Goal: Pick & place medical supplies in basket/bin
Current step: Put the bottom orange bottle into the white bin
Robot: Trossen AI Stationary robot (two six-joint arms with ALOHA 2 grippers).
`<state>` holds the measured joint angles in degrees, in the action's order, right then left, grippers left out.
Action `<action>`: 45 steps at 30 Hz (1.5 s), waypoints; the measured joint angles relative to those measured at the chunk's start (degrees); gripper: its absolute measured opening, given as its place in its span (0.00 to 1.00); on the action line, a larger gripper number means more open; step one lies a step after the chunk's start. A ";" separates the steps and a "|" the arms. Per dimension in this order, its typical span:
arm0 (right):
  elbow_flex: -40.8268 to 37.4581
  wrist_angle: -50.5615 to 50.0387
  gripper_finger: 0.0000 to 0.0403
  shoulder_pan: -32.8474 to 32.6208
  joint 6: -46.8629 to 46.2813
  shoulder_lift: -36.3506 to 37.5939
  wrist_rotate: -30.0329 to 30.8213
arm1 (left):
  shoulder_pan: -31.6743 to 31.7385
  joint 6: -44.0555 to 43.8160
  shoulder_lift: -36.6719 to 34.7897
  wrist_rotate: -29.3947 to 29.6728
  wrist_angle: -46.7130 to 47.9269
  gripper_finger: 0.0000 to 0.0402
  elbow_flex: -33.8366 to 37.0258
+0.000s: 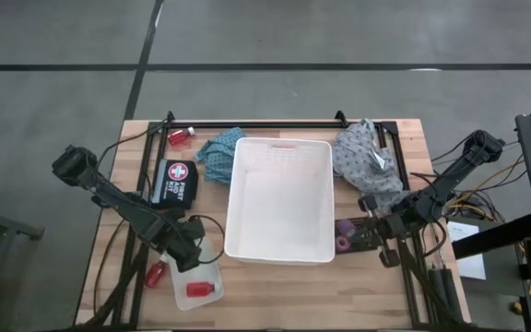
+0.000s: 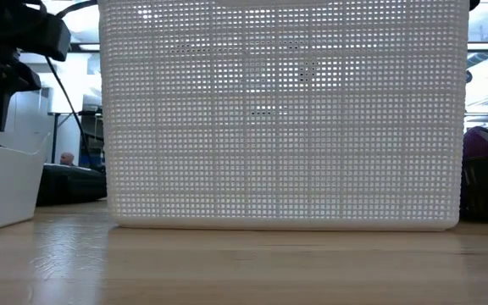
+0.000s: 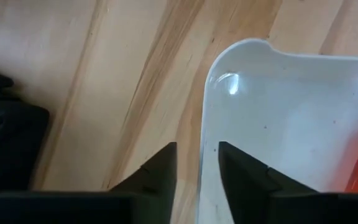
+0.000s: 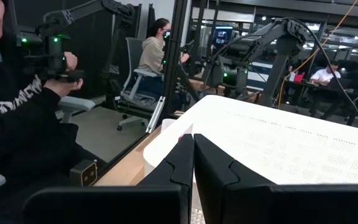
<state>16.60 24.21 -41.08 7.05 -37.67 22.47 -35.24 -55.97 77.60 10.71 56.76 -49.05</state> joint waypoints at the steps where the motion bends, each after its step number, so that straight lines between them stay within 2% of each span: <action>1: 0.00 -0.01 0.02 0.00 0.01 0.00 0.01 | -0.02 -0.31 0.00 -0.22 0.85 0.34 -0.44; 7: 0.00 0.00 0.02 -0.02 0.00 0.00 0.01 | -0.16 -6.32 -0.04 -1.08 12.25 0.44 -6.61; 13: 0.00 0.00 0.02 0.00 0.02 0.00 0.01 | -2.61 -15.76 -0.09 -2.85 21.77 0.47 -12.73; 22: 0.00 -0.01 0.02 0.00 0.02 0.00 0.01 | -10.50 -38.29 -0.68 -9.88 22.88 0.47 -12.84; 29: 0.00 -0.02 0.02 -0.02 0.02 -0.02 -0.01 | -13.52 -44.72 -0.68 -10.37 22.77 0.48 -12.57; 45: 0.00 0.00 0.02 -0.02 0.00 -0.02 -0.01 | -19.64 -54.68 -0.68 -10.55 21.32 0.56 -12.53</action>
<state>16.60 24.21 -41.10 7.05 -37.69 22.46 -54.89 -110.65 76.93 0.16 78.08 -61.58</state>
